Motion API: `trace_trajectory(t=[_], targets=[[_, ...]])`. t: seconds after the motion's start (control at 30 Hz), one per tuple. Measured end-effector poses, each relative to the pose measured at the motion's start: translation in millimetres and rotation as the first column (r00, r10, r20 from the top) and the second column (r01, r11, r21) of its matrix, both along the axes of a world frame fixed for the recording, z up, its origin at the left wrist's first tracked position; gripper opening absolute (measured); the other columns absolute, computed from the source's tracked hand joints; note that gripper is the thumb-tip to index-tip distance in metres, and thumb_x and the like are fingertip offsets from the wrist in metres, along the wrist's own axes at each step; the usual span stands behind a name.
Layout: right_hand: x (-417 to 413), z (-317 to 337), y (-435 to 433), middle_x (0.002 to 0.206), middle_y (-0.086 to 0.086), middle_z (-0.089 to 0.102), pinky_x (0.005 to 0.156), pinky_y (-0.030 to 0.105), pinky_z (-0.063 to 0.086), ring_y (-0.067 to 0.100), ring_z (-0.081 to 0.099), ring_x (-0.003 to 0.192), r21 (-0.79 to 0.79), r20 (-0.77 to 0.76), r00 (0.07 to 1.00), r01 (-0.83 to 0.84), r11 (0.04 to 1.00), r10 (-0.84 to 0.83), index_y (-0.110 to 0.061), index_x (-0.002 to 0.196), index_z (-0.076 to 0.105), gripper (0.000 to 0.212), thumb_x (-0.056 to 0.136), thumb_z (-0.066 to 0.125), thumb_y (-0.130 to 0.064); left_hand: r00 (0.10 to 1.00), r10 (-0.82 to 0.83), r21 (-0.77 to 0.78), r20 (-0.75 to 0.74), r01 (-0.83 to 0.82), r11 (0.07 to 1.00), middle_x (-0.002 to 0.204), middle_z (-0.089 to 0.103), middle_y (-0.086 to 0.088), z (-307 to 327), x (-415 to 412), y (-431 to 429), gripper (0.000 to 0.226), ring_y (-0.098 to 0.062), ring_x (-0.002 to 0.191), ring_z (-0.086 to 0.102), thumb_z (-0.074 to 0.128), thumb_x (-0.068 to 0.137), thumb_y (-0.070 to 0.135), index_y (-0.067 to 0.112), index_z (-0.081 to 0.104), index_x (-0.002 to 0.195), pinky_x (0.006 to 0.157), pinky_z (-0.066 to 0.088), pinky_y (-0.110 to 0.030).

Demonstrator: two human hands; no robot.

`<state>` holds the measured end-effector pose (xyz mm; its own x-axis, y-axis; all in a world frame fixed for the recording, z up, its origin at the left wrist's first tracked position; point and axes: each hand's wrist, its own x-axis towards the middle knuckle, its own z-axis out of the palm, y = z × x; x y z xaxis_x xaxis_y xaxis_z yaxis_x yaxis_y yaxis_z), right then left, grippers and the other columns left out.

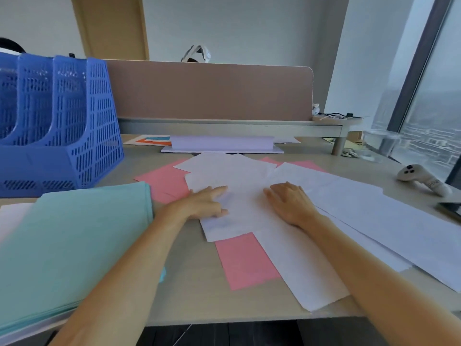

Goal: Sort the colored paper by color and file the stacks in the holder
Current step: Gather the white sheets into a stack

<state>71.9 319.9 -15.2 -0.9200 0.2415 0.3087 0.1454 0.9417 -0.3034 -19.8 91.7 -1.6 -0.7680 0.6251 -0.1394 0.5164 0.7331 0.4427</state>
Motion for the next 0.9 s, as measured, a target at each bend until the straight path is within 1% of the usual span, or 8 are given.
trace_trajectory(t=[0.07,0.17,0.3,0.5,0.63,0.7,0.8,0.9], targets=[[-4,6,-4,0.115,0.008,0.065,0.095,0.033,0.036,0.029,0.052,0.115,-0.127,-0.122,0.992,0.011,0.992,-0.027,-0.014,0.1,0.068,0.04,0.101,0.036,-0.04,0.992,-0.042,0.113,0.122,0.028,0.993,0.157,0.021,0.015,1,3,-3,0.079,-0.007,0.148,0.006,0.059,0.088,0.025,0.034,0.014,0.152,0.121,0.008,-0.041],[1,19,-3,0.126,0.011,0.061,0.098,0.035,0.039,0.03,0.051,0.121,-0.339,-0.137,0.981,0.083,0.937,-0.136,-0.014,0.123,0.061,0.044,0.098,0.037,-0.041,0.988,0.046,0.264,0.148,-0.084,0.961,0.155,0.031,0.006,1,12,-7,0.082,-0.014,0.142,0.029,0.058,0.08,0.044,0.035,0.017,0.151,0.116,0.026,-0.037],[19,24,18,0.147,0.011,0.039,0.112,0.05,0.018,0.032,0.024,0.141,0.056,0.211,0.939,0.266,0.962,-0.272,-0.025,0.142,0.041,0.059,0.092,0.039,-0.056,0.932,0.287,0.065,-0.222,-0.28,0.958,0.154,0.028,-0.012,2,16,-15,0.079,-0.028,0.139,0.03,0.037,0.093,0.061,0.016,0.012,0.152,0.108,0.028,-0.037],[38,3,18,0.148,0.005,0.039,0.112,0.041,0.027,0.027,0.034,0.137,0.072,0.278,0.946,0.15,0.986,-0.164,-0.034,0.144,0.037,0.05,0.097,0.027,-0.049,0.947,0.286,0.096,-0.149,-0.274,0.957,0.15,0.034,-0.012,-3,15,-10,0.087,-0.03,0.137,0.033,0.047,0.085,0.067,0.016,0.015,0.149,0.105,0.032,-0.038],[36,12,13,0.145,-0.001,0.048,0.108,0.029,0.032,0.019,0.043,0.134,-0.271,0.071,0.997,0.011,0.963,0.009,-0.026,0.142,0.047,0.045,0.098,0.047,-0.039,0.97,0.232,0.405,0.079,-0.243,0.881,0.146,0.04,0.0,-2,9,-5,0.089,-0.021,0.132,0.041,0.069,0.081,0.042,0.02,0.015,0.148,0.102,0.037,-0.032],[35,17,23,0.145,0.003,0.048,0.107,0.032,0.032,0.024,0.042,0.134,-0.252,0.022,0.993,0.118,0.96,-0.117,-0.023,0.14,0.048,0.044,0.099,0.046,-0.036,0.963,0.186,0.507,0.194,-0.261,0.821,0.144,0.04,0.005,1,10,-2,0.091,-0.016,0.13,0.043,0.071,0.08,0.033,0.021,0.014,0.149,0.102,0.037,-0.029],[40,16,39,0.139,0.013,0.048,0.106,0.046,0.029,0.034,0.038,0.131,-0.04,0.234,0.906,0.372,0.927,-0.353,-0.02,0.125,0.052,0.04,0.099,0.029,-0.041,0.943,0.107,0.658,0.315,-0.298,0.692,0.129,0.044,0.012,5,11,4,0.074,-0.006,0.117,0.045,0.071,0.082,0.02,0.02,0.026,0.14,0.092,0.039,-0.019],[41,10,37,0.126,0.015,0.055,0.094,0.041,0.036,0.035,0.047,0.119,-0.046,0.241,0.922,0.323,0.945,-0.303,-0.02,0.105,0.055,0.037,0.099,0.025,-0.04,0.888,0.037,0.685,0.458,-0.379,0.623,0.138,0.045,0.005,4,10,8,0.072,-0.013,0.127,0.047,0.071,0.079,0.016,0.02,0.028,0.137,0.108,0.038,-0.034]])
